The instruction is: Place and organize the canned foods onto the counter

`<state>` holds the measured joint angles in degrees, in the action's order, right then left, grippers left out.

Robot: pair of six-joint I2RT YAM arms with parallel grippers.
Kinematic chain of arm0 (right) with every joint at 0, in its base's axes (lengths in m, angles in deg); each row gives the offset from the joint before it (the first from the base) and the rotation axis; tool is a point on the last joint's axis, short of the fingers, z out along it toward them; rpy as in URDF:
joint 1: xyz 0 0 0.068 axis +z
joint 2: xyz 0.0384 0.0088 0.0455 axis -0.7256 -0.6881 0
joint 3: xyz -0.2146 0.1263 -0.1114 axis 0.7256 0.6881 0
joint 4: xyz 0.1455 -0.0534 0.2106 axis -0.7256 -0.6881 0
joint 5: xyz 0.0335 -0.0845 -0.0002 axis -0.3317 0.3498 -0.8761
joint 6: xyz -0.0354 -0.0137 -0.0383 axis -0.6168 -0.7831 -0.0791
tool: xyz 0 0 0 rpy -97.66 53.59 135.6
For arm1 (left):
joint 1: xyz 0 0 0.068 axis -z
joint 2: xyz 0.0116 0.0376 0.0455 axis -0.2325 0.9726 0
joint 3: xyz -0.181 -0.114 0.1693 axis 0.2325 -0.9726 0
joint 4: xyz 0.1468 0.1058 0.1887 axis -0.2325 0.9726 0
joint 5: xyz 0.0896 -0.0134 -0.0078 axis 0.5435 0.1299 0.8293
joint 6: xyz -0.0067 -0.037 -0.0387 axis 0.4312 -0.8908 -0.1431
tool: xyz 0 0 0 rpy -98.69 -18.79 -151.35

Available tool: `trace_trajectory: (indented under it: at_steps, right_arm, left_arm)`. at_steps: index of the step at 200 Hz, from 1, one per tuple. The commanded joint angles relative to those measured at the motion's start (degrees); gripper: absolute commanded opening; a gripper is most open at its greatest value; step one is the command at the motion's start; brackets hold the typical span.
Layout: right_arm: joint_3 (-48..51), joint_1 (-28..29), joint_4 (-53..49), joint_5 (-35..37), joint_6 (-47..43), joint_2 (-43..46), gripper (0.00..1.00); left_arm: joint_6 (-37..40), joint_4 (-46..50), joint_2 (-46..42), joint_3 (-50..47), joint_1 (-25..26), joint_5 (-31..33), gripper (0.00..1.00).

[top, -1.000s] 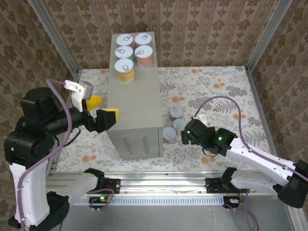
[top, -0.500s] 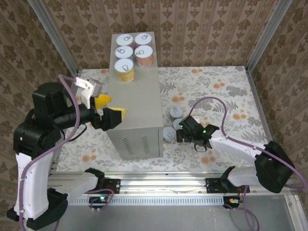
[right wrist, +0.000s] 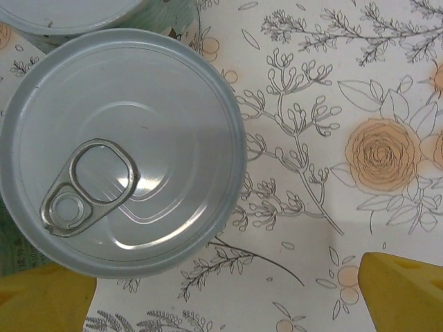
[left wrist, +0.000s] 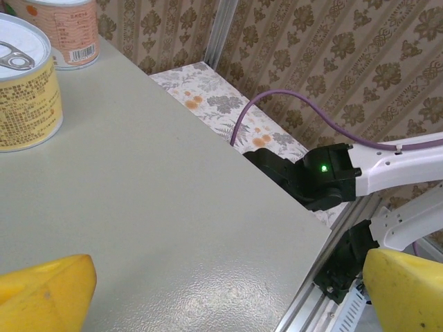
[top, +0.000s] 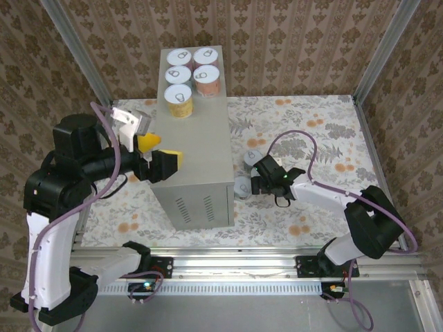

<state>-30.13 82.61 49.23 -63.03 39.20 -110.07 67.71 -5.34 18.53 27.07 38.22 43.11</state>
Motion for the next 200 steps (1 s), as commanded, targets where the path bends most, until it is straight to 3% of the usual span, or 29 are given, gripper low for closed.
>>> trace_trajectory:
  at_steps: [1,102,145,200]
  right_arm:
    - [-1.03,0.03,4.43,-2.36,-2.37,-2.80,0.97]
    - [-5.79,-2.77,6.63,-4.81,-9.12,-7.48,0.87]
    - [-7.45,-3.58,5.87,-5.28,-10.72,-8.34,0.73]
    - [-8.84,-3.58,1.03,-4.12,-13.55,-0.39,0.58]
  left_arm:
    - [0.21,-2.03,-0.30,1.21,0.53,0.97,1.00]
    - [-0.41,-3.06,0.13,0.68,1.01,1.37,1.00]
    - [-0.43,-3.01,0.73,1.08,0.98,1.47,1.00]
    - [-0.19,-3.54,1.52,1.50,3.07,1.90,1.00]
